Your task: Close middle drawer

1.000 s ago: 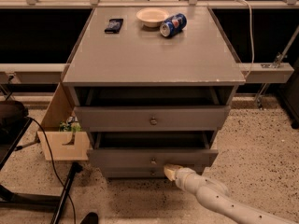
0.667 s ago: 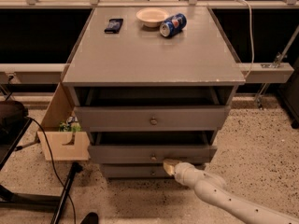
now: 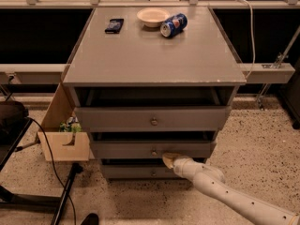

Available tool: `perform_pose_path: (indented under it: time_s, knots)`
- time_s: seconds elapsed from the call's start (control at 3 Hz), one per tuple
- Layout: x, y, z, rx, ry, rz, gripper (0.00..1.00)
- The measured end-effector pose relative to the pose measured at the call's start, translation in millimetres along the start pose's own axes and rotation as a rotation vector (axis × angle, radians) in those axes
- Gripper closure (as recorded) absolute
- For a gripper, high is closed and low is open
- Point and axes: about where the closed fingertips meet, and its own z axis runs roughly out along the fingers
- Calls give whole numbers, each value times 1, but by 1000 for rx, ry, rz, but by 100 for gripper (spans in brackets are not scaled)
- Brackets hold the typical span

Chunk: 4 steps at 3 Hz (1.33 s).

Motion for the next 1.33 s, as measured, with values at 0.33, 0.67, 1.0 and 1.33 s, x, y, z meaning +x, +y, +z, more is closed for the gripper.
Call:
perform_pose_path:
  time_s: [0.33, 0.67, 1.0, 1.33]
  knots:
    - [-3, 1, 1, -1, 0, -1, 100]
    - [4, 21, -4, -34, 47, 42, 100]
    - [23, 42, -18, -75, 145, 101, 100]
    - [48, 54, -42, -119, 317, 170, 98]
